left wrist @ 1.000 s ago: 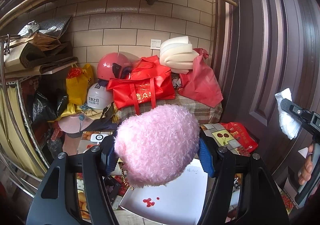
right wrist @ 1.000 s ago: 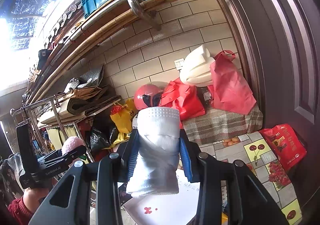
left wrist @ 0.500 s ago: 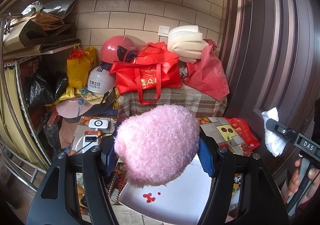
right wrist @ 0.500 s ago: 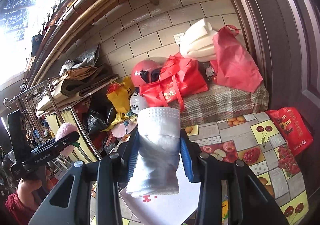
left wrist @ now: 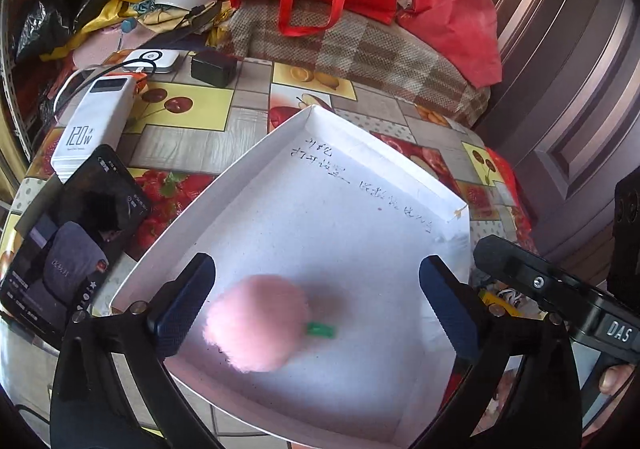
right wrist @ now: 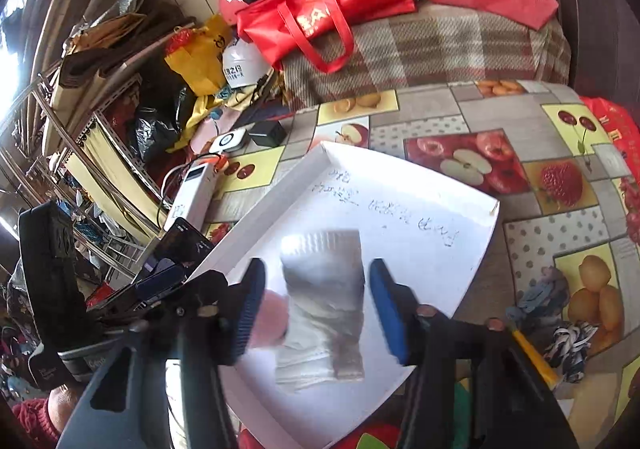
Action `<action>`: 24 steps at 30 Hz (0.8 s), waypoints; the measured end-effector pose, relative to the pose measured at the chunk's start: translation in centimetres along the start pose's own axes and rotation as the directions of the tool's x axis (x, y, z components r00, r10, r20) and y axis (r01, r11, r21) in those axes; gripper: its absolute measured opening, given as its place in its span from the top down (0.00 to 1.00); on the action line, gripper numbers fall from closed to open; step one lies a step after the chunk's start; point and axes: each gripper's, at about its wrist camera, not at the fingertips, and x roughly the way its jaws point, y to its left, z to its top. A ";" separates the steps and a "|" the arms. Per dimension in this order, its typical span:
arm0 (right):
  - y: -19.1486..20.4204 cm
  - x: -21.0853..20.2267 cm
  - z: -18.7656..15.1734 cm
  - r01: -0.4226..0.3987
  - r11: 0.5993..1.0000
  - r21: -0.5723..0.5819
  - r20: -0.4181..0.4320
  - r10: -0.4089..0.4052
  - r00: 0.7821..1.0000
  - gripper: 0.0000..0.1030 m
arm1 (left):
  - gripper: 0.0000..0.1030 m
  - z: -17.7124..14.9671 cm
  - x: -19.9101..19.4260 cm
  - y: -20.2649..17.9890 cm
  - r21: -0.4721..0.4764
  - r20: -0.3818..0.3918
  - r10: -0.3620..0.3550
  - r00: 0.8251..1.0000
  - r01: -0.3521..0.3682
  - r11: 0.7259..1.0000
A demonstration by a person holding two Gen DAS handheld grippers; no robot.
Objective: Organize soft objects
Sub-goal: 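Lower pink ball into white box with left tool while right tool drops cloth in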
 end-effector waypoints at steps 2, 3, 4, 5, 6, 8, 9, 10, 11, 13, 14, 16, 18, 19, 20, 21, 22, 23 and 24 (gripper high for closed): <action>-0.9 1.5 -0.3 0.009 1.000 0.027 -0.029 -0.008 1.000 0.00 | 0.00 -0.4 0.9 0.4 -0.004 -0.005 0.002 1.000 -0.002 1.000; -1.5 2.3 -0.5 0.000 0.999 0.053 -0.048 0.002 0.999 0.00 | 0.00 -0.6 1.4 0.6 -0.009 -0.017 -0.001 1.000 0.001 1.000; -2.2 3.0 -0.6 -0.006 0.996 0.088 -0.074 0.013 0.997 0.00 | 0.00 -0.9 1.9 0.9 -0.021 -0.032 -0.013 0.999 0.013 1.000; -3.0 3.8 -0.8 -0.011 0.992 0.127 -0.103 0.024 0.994 0.00 | 0.00 -1.2 2.3 1.1 -0.035 -0.041 -0.026 0.999 0.025 0.999; -3.7 4.4 -1.0 -0.016 0.986 0.166 -0.130 0.038 0.991 0.00 | 0.00 -1.4 2.6 1.3 -0.050 -0.045 -0.040 0.998 0.038 0.998; -4.4 4.5 -1.5 -0.021 0.982 0.189 -0.131 0.046 0.990 0.00 | 0.00 -2.0 2.9 1.6 -0.071 -0.050 -0.059 0.997 0.055 0.996; -4.4 4.3 -1.6 -0.018 0.985 0.173 -0.127 0.041 0.991 0.00 | 0.00 -2.2 3.0 1.6 -0.074 -0.057 -0.059 0.997 0.055 0.996; -4.4 4.2 -1.7 -0.018 0.986 0.168 -0.137 0.042 0.990 0.00 | 0.00 -2.5 3.2 1.6 -0.073 -0.065 -0.059 0.996 0.055 0.996; -4.5 4.0 -1.8 -0.017 0.986 0.167 -0.142 0.041 0.989 0.00 | 0.00 -2.7 3.4 1.5 -0.065 -0.071 -0.056 0.996 0.051 0.997; -4.6 3.6 -2.2 0.001 0.986 0.166 -0.153 0.025 0.988 0.00 | 0.00 -3.0 3.5 0.8 -0.038 -0.076 -0.057 0.996 0.054 0.998; -4.6 3.5 -2.4 0.013 0.986 0.166 -0.155 0.013 0.988 0.00 | 0.00 -3.1 3.5 0.5 -0.039 -0.078 -0.073 0.994 0.070 0.997; -4.9 3.2 -2.8 0.037 0.985 0.169 -0.153 -0.011 0.988 0.00 | 0.00 -3.1 3.7 0.0 -0.033 -0.081 -0.102 0.991 0.100 0.994; -5.6 2.5 -3.0 0.033 0.982 0.188 -0.138 -0.006 0.990 0.00 | 0.00 -3.2 3.9 -0.7 -0.009 -0.085 -0.109 0.990 0.109 0.994; -6.0 2.2 -2.9 0.006 0.979 0.203 -0.119 0.018 0.993 0.00 | 0.00 -3.3 3.8 -0.9 -0.006 -0.085 -0.113 0.990 0.113 0.994; -6.3 1.3 -2.8 -0.037 0.975 0.221 -0.081 0.056 0.995 0.00 | 0.00 -3.3 3.5 -1.0 -0.007 -0.077 -0.114 0.991 0.114 0.994; -6.4 0.3 -2.5 -0.081 0.969 0.234 -0.036 0.092 0.995 0.00 | 0.00 -3.3 2.8 -1.1 -0.011 -0.057 -0.114 0.992 0.114 0.993; -6.4 -1.0 -2.1 -0.112 0.964 0.240 0.009 0.114 0.993 0.00 | 0.00 -3.3 2.0 -1.1 -0.013 -0.033 -0.118 0.993 0.117 0.993; -6.4 -2.5 -1.7 -0.137 0.961 0.242 0.056 0.127 0.990 0.00 | 0.00 -3.3 1.0 -1.2 -0.009 -0.011 -0.122 0.992 0.122 0.992; -6.5 -4.4 -1.3 -0.159 0.957 0.241 0.109 0.136 0.985 0.00 | 0.00 -3.3 0.0 -1.4 0.000 0.005 -0.122 0.992 0.122 0.992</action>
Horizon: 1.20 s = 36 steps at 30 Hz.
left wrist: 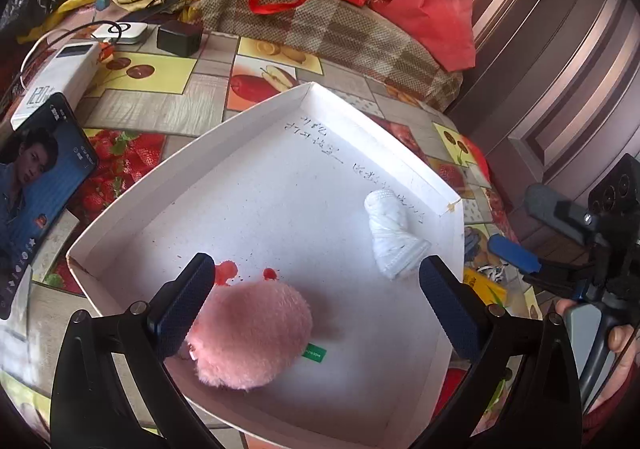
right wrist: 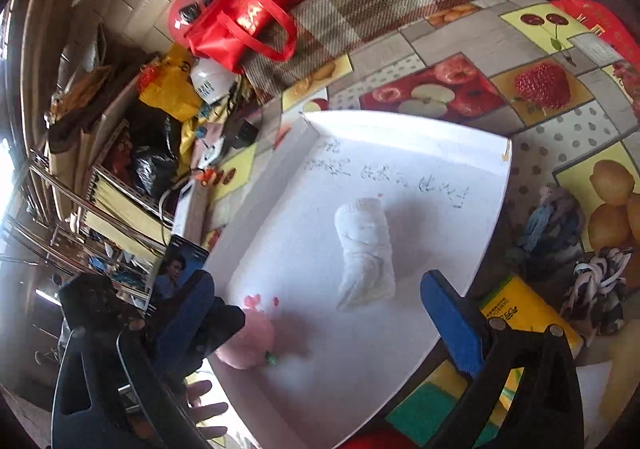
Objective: Organize soft objects
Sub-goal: 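Lower pink ball into white box with left tool while right tool drops cloth in, then grasp pink tissue pack with left tool while right tool grasps braided rope toy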
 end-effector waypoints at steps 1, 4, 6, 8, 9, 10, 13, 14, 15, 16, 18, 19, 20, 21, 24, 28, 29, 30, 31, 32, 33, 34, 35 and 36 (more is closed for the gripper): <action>0.3 -1.9 0.4 -0.010 1.000 -0.003 0.050 0.010 0.999 0.00 | 0.00 -0.2 -0.9 -0.4 0.014 0.016 0.003 1.000 -0.003 1.000; 0.4 -7.6 0.3 0.029 0.999 -0.041 0.176 -0.021 0.984 0.00 | 0.00 -1.2 -3.0 -2.1 0.095 0.014 -0.043 0.999 0.041 0.995; 0.2 -10.0 -0.6 0.123 0.987 -0.102 0.208 -0.100 0.973 0.00 | 0.00 -2.5 -3.6 -3.9 0.178 -0.025 -0.065 0.998 0.069 0.982; 0.0 -11.1 -2.5 0.228 0.956 -0.186 0.191 -0.192 0.962 0.00 | 0.00 -4.2 -4.3 -5.5 0.250 -0.046 -0.069 0.997 0.078 0.965; 0.1 -11.1 -3.5 0.251 0.939 -0.235 0.171 -0.214 0.962 0.00 | 0.00 -5.1 -4.6 -5.9 0.265 -0.053 -0.070 0.996 0.082 0.961; 0.3 -10.8 -4.7 0.268 0.920 -0.287 0.149 -0.233 0.961 0.00 | 0.00 -5.9 -4.9 -6.0 0.265 -0.064 -0.076 0.995 0.091 0.960; 1.4 -9.0 -8.3 0.283 0.851 -0.443 0.085 -0.275 0.958 0.00 | 0.00 -8.1 -5.6 -5.4 0.246 -0.098 -0.077 0.992 0.099 0.964; 1.7 -8.4 -9.6 0.278 0.830 -0.483 0.068 -0.281 0.957 0.00 | 0.00 -8.8 -5.9 -5.1 0.247 -0.108 -0.066 0.992 0.092 0.965; 2.1 -7.7 -10.6 0.266 0.813 -0.518 0.051 -0.281 0.958 0.00 | 0.00 -9.6 -6.2 -4.8 0.249 -0.116 -0.054 0.992 0.082 0.965; 2.3 -7.1 -11.4 0.257 0.798 -0.545 0.037 -0.283 0.958 0.01 | 0.00 -10.2 -6.6 -4.4 0.250 -0.121 -0.041 0.992 0.071 0.966; 2.0 -5.8 -12.6 0.268 0.778 -0.568 0.013 -0.317 0.948 0.03 | 0.00 -11.3 -7.5 -3.5 0.239 -0.122 -0.017 0.992 0.046 0.970; 1.5 -5.3 -12.8 0.267 0.786 -0.558 -0.006 -0.325 0.946 0.06 | 0.00 -11.8 -8.0 -3.0 0.226 -0.120 -0.008 0.993 0.035 0.974; 0.9 -4.9 -12.7 0.255 0.808 -0.531 -0.029 -0.318 0.947 0.14 | 0.00 -12.1 -8.5 -2.5 0.209 -0.117 0.000 0.993 0.025 0.978; 0.2 -4.8 -12.7 0.239 0.839 -0.489 -0.052 -0.301 0.952 0.22 | 0.00 -12.4 -8.9 -2.0 0.194 -0.113 0.006 0.994 0.016 0.981; -1.8 -4.5 -12.1 0.211 0.910 -0.356 -0.085 -0.256 0.963 0.28 | 0.00 -13.0 -9.7 -1.2 0.154 -0.105 0.014 0.994 0.002 0.988; -2.8 -3.1 -12.3 0.179 0.929 -0.324 -0.141 -0.234 0.962 0.69 | 0.00 -13.4 -9.6 -2.4 0.190 -0.120 0.002 0.993 0.021 0.982; -2.9 -3.2 -12.4 0.166 0.934 -0.316 -0.147 -0.221 0.964 0.78 | 0.00 -13.6 -9.3 -3.1 0.217 -0.131 -0.006 0.991 0.034 0.976; -2.9 -3.6 -12.6 0.157 0.937 -0.311 -0.144 -0.210 0.967 0.81 | 0.00 -14.0 -9.0 -3.9 0.247 -0.144 -0.015 0.989 0.050 0.968; -2.9 -4.1 -12.7 0.150 0.940 -0.306 -0.139 -0.200 0.970 0.82 | 0.00 -14.3 -8.6 -4.8 0.279 -0.161 -0.026 0.987 0.071 0.958; -3.0 -4.7 -12.9 0.143 0.944 -0.299 -0.131 -0.189 0.973 0.83 | 0.00 -14.7 -7.9 -5.8 0.309 -0.181 -0.039 0.983 0.094 0.946; -3.0 -5.6 -13.0 0.142 0.947 -0.290 -0.120 -0.183 0.976 0.84 | 0.00 -15.0 -7.1 -6.8 0.335 -0.205 -0.051 0.977 0.119 0.935; -3.2 -6.5 -13.0 0.140 0.950 -0.280 -0.108 -0.176 0.978 0.84 | 0.00 -15.4 -6.2 -7.8 0.355 -0.234 -0.065 0.970 0.147 0.923; -3.4 -7.4 -13.0 0.138 0.954 -0.265 -0.098 -0.169 0.981 0.84 | 0.00 -15.8 -5.3 -8.9 0.374 -0.259 -0.078 0.963 0.174 0.911; -3.6 -8.3 -13.0 0.137 0.959 -0.250 -0.089 -0.163 0.983 0.84 | 0.00 -16.2 -4.5 -10.0 0.396 -0.278 -0.084 0.957 0.194 0.897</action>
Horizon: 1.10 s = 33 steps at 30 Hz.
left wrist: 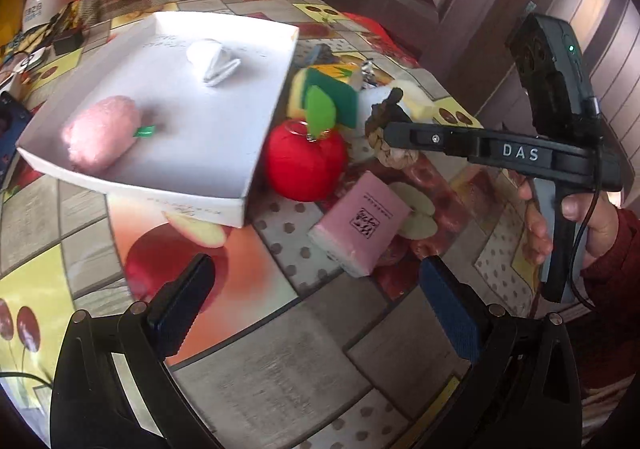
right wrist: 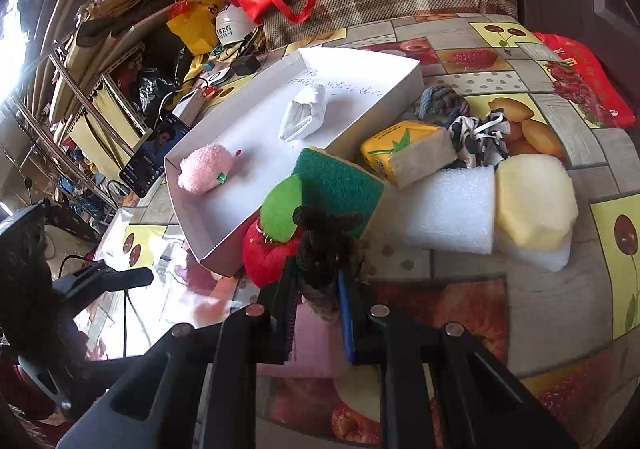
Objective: Organize soft objects
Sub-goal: 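Grasp pink tissue pack with left tool while right tool grasps braided rope toy, then lift tissue pack with left tool while right tool carries rope toy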
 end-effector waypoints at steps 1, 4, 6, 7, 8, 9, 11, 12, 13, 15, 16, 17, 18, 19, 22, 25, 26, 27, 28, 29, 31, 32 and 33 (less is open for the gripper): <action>-0.4 -0.8 -0.1 -0.001 1.000 0.013 0.009 0.001 1.000 0.84 | 0.00 0.3 0.9 -1.0 0.031 -0.009 -0.003 1.000 0.003 1.000; -1.8 -3.0 -0.8 0.016 0.999 0.052 0.028 -0.018 0.999 0.84 | 0.00 1.3 3.3 -3.1 0.097 -0.028 0.000 1.000 0.002 0.995; -2.7 -4.3 -1.5 0.021 0.996 0.089 0.040 -0.024 0.999 0.84 | 0.01 1.9 4.7 -4.0 0.122 -0.045 0.000 0.999 0.006 0.992; -3.1 -4.9 -1.9 0.024 0.994 0.104 0.046 -0.029 0.999 0.84 | 0.01 2.2 5.4 -4.3 0.136 -0.059 0.005 0.998 0.003 0.991; -3.5 -5.5 -2.1 0.029 0.993 0.115 0.054 -0.036 0.998 0.84 | 0.01 2.4 6.1 -4.5 0.153 -0.072 0.015 0.997 -0.004 0.988; -3.9 -6.1 -2.4 0.033 0.992 0.125 0.061 -0.041 0.997 0.84 | 0.01 2.3 6.7 -4.8 0.168 -0.085 0.040 0.996 -0.025 0.985; -4.4 -7.3 -2.8 0.035 0.989 0.142 0.080 -0.047 0.996 0.84 | 0.01 2.4 7.8 -4.8 0.168 -0.115 0.082 0.990 -0.062 0.984; -4.7 -7.8 -2.9 0.035 0.988 0.149 0.090 -0.049 0.995 0.84 | 0.05 2.3 8.1 -4.6 0.153 -0.128 0.081 0.989 -0.061 0.986; -4.9 -8.2 -2.9 0.034 0.987 0.155 0.100 -0.050 0.994 0.84 | 0.11 2.2 8.3 -4.5 0.149 -0.128 0.094 0.987 -0.075 0.986; -5.1 -8.9 -2.8 0.031 0.986 0.163 0.121 -0.052 0.991 0.84 | 0.38 2.0 8.1 -4.7 0.186 -0.107 0.135 0.985 -0.114 0.976; -5.1 -9.2 -2.7 0.028 0.986 0.165 0.130 -0.050 0.990 0.84 | 0.41 1.9 7.9 -4.8 0.194 -0.105 0.133 0.985 -0.111 0.975; -5.1 -9.5 -2.5 0.024 0.986 0.165 0.140 -0.048 0.989 0.84 | 0.44 1.9 7.8 -4.7 0.183 -0.110 0.122 0.986 -0.100 0.978; -5.0 -9.8 -2.3 0.021 0.987 0.161 0.151 -0.046 0.988 0.84 | 0.46 1.9 7.5 -4.6 0.168 -0.107 0.110 0.988 -0.091 0.982; -4.9 -10.1 -2.0 0.019 0.987 0.157 0.164 -0.045 0.985 0.84 | 0.46 1.8 7.1 -4.7 0.157 -0.097 0.106 0.990 -0.090 0.984; -4.0 -11.5 -0.4 0.008 0.991 0.136 0.224 -0.039 0.974 0.84 | 0.51 2.0 4.7 -5.2 0.128 -0.042 0.075 0.996 -0.069 0.989; -2.4 -13.7 1.4 0.009 0.995 0.098 0.314 -0.040 0.948 0.84 | 0.51 3.9 0.3 -6.1 0.125 0.072 0.055 0.996 -0.064 0.990; -1.9 -14.6 2.1 0.012 0.996 0.091 0.348 -0.042 0.937 0.84 | 0.51 4.7 -1.5 -6.3 0.121 0.119 0.049 0.992 -0.063 0.991; -1.3 -15.4 2.8 0.010 0.996 0.087 0.380 -0.043 0.924 0.84 | 0.51 5.6 -3.2 -6.5 0.112 0.167 0.041 0.985 -0.060 0.992; -0.7 -16.2 3.4 0.003 0.997 0.082 0.412 -0.037 0.910 0.84 | 0.51 6.9 -4.9 -6.4 0.103 0.216 0.035 0.976 -0.058 0.993; -0.1 -17.0 4.1 -0.001 0.997 0.076 0.442 -0.033 0.896 0.84 | 0.51 7.8 -6.6 -6.5 0.093 0.264 0.032 0.964 -0.058 0.994; 1.1 -18.5 5.5 -0.007 0.998 0.058 0.492 -0.023 0.870 0.84 | 0.51 9.6 -10.0 -6.4 0.076 0.351 0.025 0.936 -0.055 0.996; 1.7 -19.3 6.3 -0.009 0.999 0.046 0.515 -0.016 0.857 0.84 | 0.51 10.3 -11.5 -6.3 0.068 0.392 0.025 0.920 -0.056 0.996; 2.5 -20.1 7.0 -0.008 0.999 0.031 0.537 -0.010 0.844 0.84 | 0.51 11.0 -13.0 -6.3 0.062 0.430 0.029 0.903 -0.062 0.996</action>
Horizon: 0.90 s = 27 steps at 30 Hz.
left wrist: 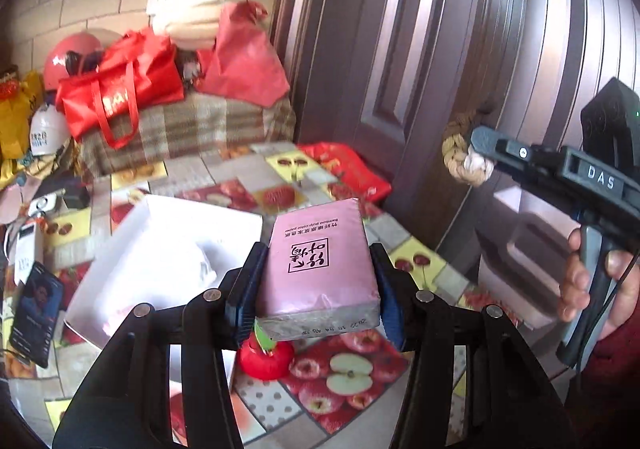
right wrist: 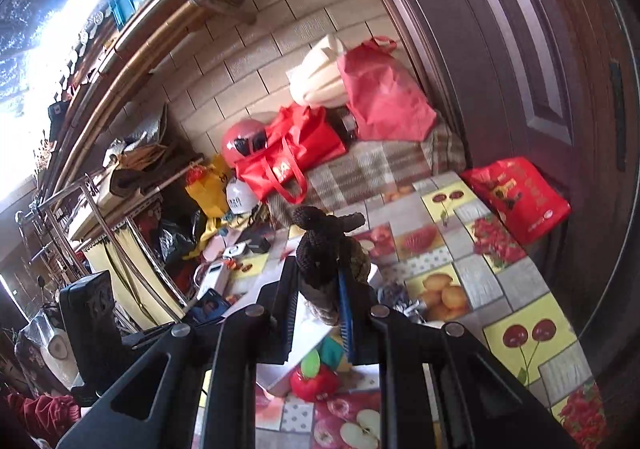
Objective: Organize soft objects
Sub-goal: 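Lift tissue pack with left tool while right tool carries rope toy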
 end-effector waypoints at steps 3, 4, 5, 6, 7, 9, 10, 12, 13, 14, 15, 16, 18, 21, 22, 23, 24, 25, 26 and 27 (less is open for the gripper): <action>2.3 -0.9 2.8 -0.016 0.999 -0.052 0.074 0.020 0.997 0.84 | 0.51 2.5 -3.0 1.0 -0.020 0.095 0.017 0.995 -0.015 1.000; 3.0 -1.2 3.5 -0.022 0.998 -0.066 0.095 0.028 0.995 0.84 | 0.51 3.0 -3.8 1.3 -0.029 0.119 0.021 0.993 -0.018 0.999; 3.6 -1.4 4.1 -0.028 0.996 -0.079 0.113 0.037 0.993 0.84 | 0.51 3.4 -4.6 1.6 -0.036 0.137 0.028 0.990 -0.023 0.999; 4.2 -1.5 4.6 -0.031 0.995 -0.091 0.128 0.043 0.991 0.84 | 0.51 3.8 -5.2 2.0 -0.041 0.150 0.035 0.988 -0.029 0.999; 4.6 -1.6 5.1 -0.034 0.994 -0.102 0.139 0.048 0.989 0.84 | 0.51 4.1 -5.8 2.3 -0.044 0.163 0.043 0.986 -0.036 0.998; 5.5 -1.6 5.7 -0.038 0.992 -0.121 0.159 0.057 0.986 0.84 | 0.51 4.4 -6.7 2.7 -0.041 0.185 0.062 0.981 -0.055 0.998; 6.0 -1.6 5.9 -0.041 0.991 -0.127 0.166 0.062 0.984 0.84 | 0.51 4.5 -7.2 2.9 -0.041 0.196 0.070 0.978 -0.063 0.997; 6.5 -1.6 5.9 -0.051 0.991 -0.127 0.178 0.073 0.981 0.84 | 0.51 4.7 -8.1 3.3 -0.043 0.215 0.081 0.973 -0.074 0.996; 6.6 -1.5 5.8 -0.058 0.990 -0.125 0.180 0.080 0.980 0.84 | 0.51 4.6 -8.5 3.5 -0.047 0.224 0.089 0.971 -0.081 0.996; 6.7 -1.3 5.7 -0.063 0.991 -0.122 0.179 0.085 0.980 0.84 | 0.51 4.6 -8.8 3.8 -0.053 0.228 0.097 0.969 -0.087 0.995; 6.8 -1.2 5.6 -0.068 0.991 -0.117 0.177 0.088 0.980 0.83 | 0.51 4.6 -8.9 4.0 -0.059 0.231 0.102 0.968 -0.091 0.994; 6.9 -1.0 5.6 -0.073 0.991 -0.115 0.173 0.092 0.981 0.83 | 0.51 4.6 -9.0 4.3 -0.062 0.231 0.105 0.967 -0.093 0.994; 7.1 -0.5 5.6 -0.078 0.990 -0.118 0.162 0.096 0.982 0.84 | 0.51 4.6 -8.8 4.7 -0.070 0.226 0.115 0.967 -0.101 0.992; 7.3 -0.1 5.5 -0.086 0.989 -0.121 0.152 0.104 0.983 0.83 | 0.51 4.4 -8.5 5.1 -0.078 0.221 0.121 0.968 -0.106 0.991; 7.4 0.1 5.4 -0.087 0.989 -0.122 0.148 0.105 0.983 0.83 | 0.51 4.3 -8.4 5.1 -0.078 0.218 0.124 0.968 -0.110 0.991; 7.4 0.3 5.4 -0.089 0.989 -0.122 0.143 0.106 0.984 0.83 | 0.51 4.1 -8.2 5.2 -0.080 0.214 0.126 0.969 -0.111 0.991; 7.4 0.4 5.4 -0.091 0.988 -0.122 0.137 0.107 0.985 0.83 | 0.51 4.0 -8.0 5.3 -0.084 0.209 0.127 0.970 -0.111 0.990; 7.4 0.6 5.3 -0.092 0.988 -0.121 0.132 0.108 0.985 0.83 | 0.51 3.9 -7.8 5.5 -0.089 0.203 0.128 0.971 -0.111 0.990; 7.4 0.7 5.3 -0.093 0.988 -0.121 0.127 0.108 0.986 0.83 | 0.51 3.7 -7.7 5.6 -0.092 0.199 0.130 0.971 -0.113 0.989; 7.4 0.9 5.3 -0.094 0.988 -0.120 0.123 0.109 0.986 0.83 | 0.51 3.7 -7.5 5.8 -0.096 0.195 0.131 0.972 -0.115 0.989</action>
